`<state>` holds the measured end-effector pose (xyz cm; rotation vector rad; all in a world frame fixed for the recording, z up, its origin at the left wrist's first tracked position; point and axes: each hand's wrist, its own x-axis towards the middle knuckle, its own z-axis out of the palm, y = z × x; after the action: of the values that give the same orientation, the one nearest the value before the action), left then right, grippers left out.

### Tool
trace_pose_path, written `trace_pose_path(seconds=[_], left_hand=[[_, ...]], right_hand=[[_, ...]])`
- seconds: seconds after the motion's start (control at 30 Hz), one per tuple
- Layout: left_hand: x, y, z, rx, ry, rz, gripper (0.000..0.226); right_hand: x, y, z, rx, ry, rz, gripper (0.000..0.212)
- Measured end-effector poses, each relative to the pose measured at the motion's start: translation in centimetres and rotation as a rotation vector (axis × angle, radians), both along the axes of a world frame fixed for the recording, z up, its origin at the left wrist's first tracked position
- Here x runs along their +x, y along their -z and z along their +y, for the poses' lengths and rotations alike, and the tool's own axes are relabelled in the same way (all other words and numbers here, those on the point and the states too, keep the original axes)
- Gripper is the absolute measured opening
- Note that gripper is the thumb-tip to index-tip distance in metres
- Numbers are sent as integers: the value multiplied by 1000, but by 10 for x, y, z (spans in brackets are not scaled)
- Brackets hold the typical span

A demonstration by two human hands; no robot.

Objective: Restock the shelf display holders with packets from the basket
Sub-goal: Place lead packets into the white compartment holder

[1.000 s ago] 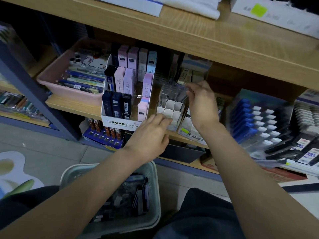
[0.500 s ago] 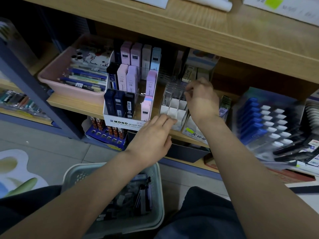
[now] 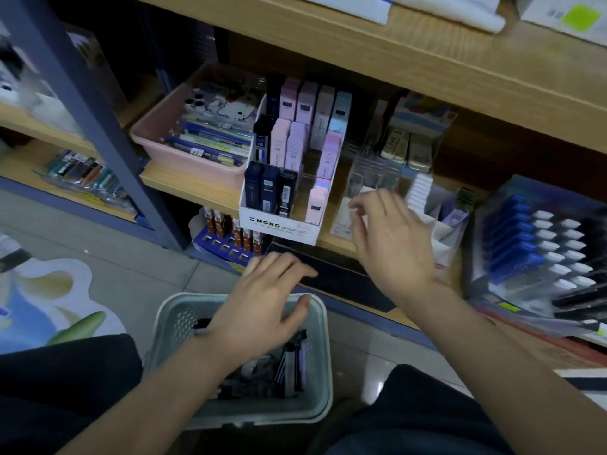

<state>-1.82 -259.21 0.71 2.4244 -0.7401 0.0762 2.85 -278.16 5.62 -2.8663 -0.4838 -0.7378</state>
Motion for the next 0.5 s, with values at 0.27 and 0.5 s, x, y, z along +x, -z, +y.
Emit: trace_pose_path(seconds=[0.27, 0.5], left_hand=[[-54, 94, 120, -72, -388, 291, 39], [-66, 141, 160, -265, -675, 409, 47]], right_hand=[[-58, 104, 78, -66, -357, 718, 29], [-77, 223, 114, 98, -215, 1387, 32]])
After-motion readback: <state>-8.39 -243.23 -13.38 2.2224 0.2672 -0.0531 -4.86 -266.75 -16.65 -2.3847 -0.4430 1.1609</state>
